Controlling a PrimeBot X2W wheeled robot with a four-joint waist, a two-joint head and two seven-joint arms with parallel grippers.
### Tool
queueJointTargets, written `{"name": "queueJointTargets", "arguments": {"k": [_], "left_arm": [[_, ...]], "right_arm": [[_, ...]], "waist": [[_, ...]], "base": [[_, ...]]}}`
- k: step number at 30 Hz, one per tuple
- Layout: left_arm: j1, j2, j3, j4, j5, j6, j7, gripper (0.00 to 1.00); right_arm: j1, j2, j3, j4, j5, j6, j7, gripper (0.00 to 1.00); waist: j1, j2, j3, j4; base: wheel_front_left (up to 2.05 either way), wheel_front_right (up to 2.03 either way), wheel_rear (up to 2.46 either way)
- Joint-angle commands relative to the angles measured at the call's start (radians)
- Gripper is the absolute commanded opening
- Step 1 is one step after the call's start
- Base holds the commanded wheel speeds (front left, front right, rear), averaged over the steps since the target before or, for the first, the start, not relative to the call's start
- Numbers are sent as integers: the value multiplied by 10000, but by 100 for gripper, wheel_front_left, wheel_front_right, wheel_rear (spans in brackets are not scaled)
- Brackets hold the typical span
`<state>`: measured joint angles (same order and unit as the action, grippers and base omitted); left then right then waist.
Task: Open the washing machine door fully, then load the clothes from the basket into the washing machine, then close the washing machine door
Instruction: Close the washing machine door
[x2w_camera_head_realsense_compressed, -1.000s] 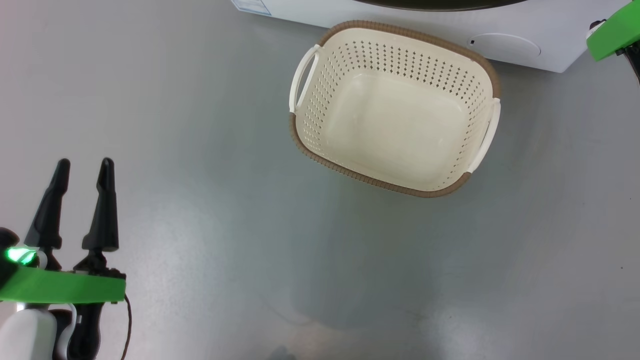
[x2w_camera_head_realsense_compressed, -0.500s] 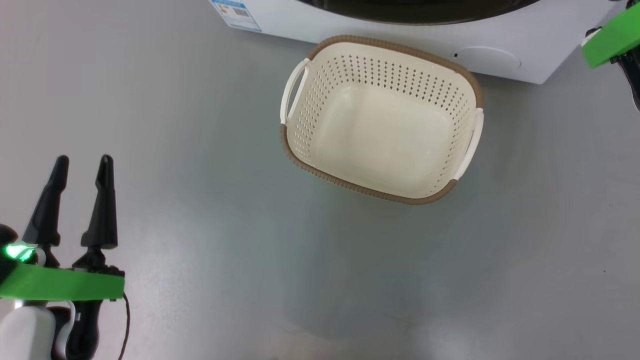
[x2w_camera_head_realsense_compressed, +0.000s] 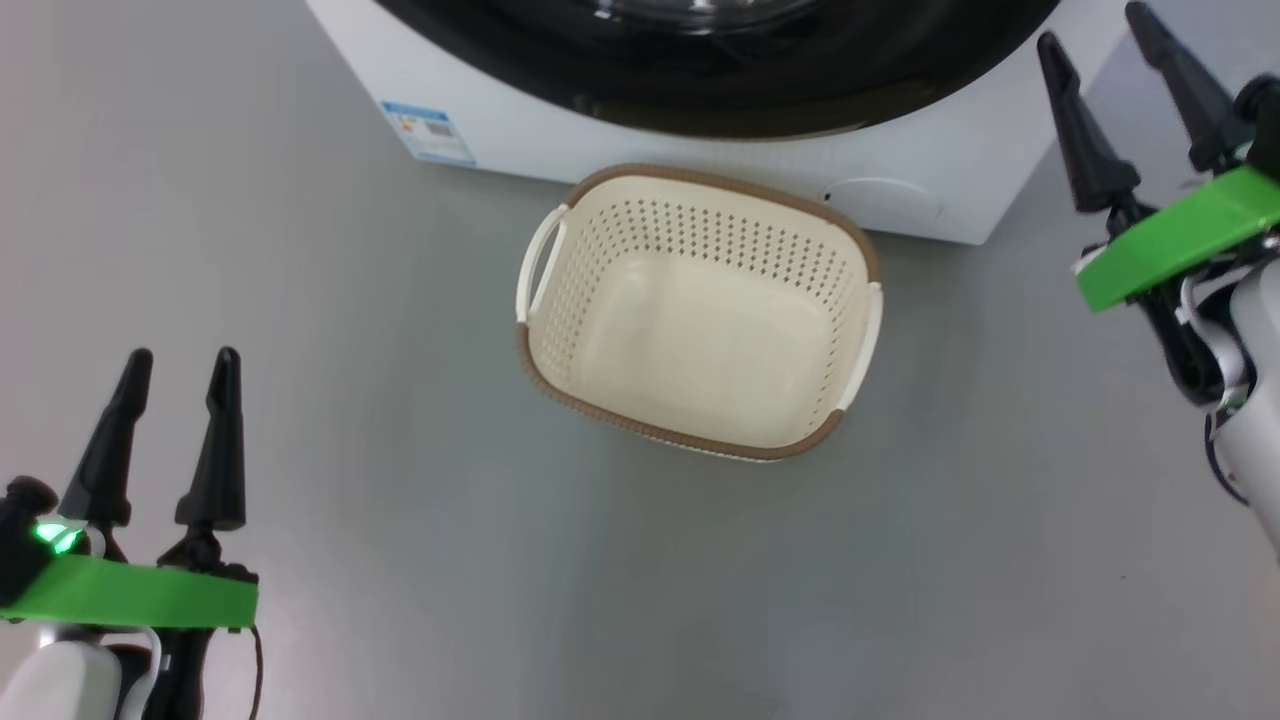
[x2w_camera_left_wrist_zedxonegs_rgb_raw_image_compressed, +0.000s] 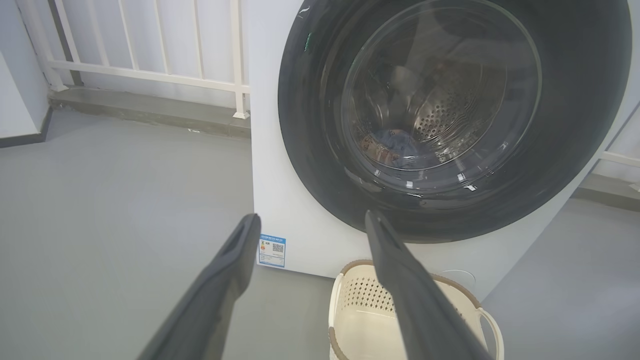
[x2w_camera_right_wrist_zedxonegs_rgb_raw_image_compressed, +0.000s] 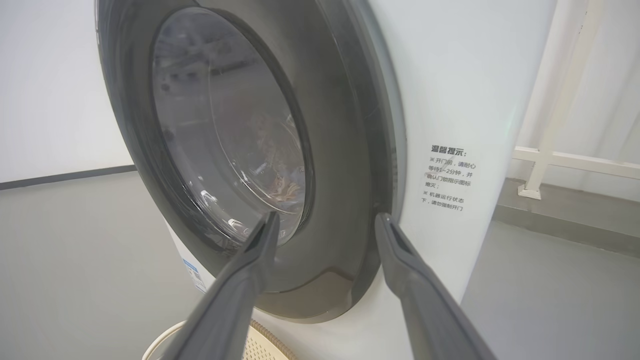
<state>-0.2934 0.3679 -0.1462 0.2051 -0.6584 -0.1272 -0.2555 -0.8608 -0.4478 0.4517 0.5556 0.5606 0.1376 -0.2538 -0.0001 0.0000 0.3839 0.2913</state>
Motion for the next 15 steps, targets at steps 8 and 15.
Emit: {"name": "queueJointTargets", "arguments": {"k": [8, 15], "left_arm": [[401, 631, 372, -87, 98, -35, -63, 100], [805, 538, 478, -23, 177, -35, -63, 100]], "right_arm": [[2076, 372, -726, -1411, -392, -69, -79, 100], [3674, 668, -1600, -2549, -602, -69, -79, 100]], "waist": [[1, 0, -1510, -1452], [1, 0, -2325, -2114]], "base": [[0, 0, 0], [0, 0, 0]]}}
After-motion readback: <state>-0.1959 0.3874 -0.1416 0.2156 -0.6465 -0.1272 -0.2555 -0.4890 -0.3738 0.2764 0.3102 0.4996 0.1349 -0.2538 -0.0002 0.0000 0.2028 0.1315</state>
